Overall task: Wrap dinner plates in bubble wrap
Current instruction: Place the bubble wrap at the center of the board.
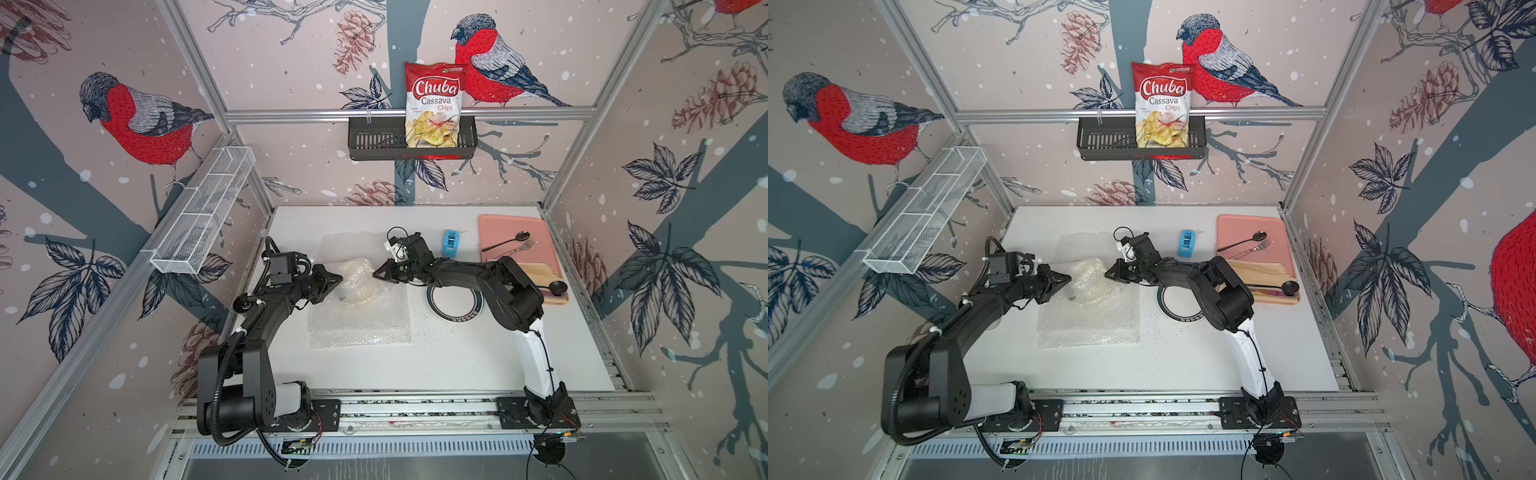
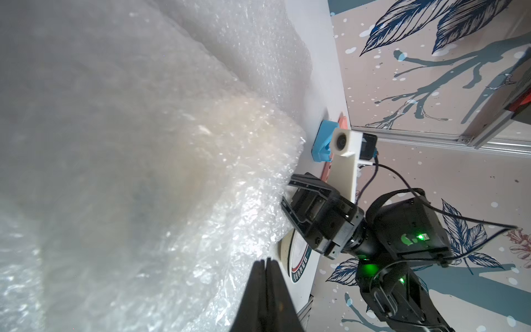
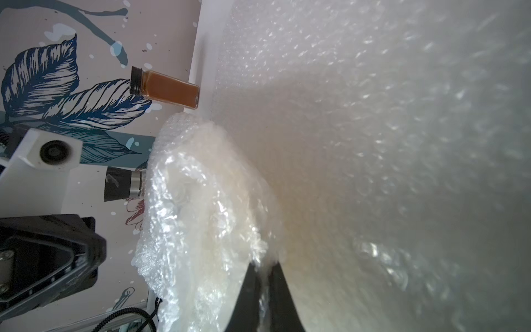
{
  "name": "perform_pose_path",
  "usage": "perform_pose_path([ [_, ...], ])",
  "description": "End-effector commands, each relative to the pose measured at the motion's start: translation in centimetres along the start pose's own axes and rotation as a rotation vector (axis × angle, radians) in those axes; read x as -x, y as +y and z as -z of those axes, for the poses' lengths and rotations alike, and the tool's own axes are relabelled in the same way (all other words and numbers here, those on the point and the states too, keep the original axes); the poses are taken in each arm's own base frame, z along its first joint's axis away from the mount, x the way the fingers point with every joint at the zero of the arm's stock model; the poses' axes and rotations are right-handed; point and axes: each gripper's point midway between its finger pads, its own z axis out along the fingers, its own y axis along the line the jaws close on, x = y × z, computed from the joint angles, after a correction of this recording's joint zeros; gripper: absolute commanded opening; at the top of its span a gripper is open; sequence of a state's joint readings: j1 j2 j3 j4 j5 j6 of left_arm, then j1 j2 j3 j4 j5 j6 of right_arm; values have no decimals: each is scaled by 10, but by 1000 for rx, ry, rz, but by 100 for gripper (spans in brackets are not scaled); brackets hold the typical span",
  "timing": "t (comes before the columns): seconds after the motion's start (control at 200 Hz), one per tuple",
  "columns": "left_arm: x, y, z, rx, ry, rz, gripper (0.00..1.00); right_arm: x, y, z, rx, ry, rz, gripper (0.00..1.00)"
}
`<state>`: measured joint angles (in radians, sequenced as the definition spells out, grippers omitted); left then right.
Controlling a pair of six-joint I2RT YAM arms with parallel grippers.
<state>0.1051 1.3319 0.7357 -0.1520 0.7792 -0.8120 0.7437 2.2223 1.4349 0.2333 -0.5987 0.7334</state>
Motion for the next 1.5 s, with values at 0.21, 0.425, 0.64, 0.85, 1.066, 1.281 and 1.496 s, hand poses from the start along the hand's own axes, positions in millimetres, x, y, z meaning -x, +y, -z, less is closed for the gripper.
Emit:
perform_pose_path([
  [0.21,-24,20,-22,57,89,5,1,-3,19,24,-36,-93,21,3],
  [0.425,-32,-2,-19,14,107,-28,1,-23,20,37,-88,-58,15,2],
  [0.64,-50,4,-21,28,153,-39,2,-47,-4,40,-210,-37,-2,2],
  [0.85,-72,30,-35,66,204,-22,1,-58,-24,43,-275,-65,-27,2],
  [1.066,-96,54,-53,133,270,-31,1,-70,-33,47,-301,-57,-27,2],
  [1.281,-104,84,-54,232,269,-22,0,-74,-32,52,-311,-55,-12,11],
  [1.496,-106,97,-55,270,263,-16,0,-61,-14,76,-347,-96,50,27],
])
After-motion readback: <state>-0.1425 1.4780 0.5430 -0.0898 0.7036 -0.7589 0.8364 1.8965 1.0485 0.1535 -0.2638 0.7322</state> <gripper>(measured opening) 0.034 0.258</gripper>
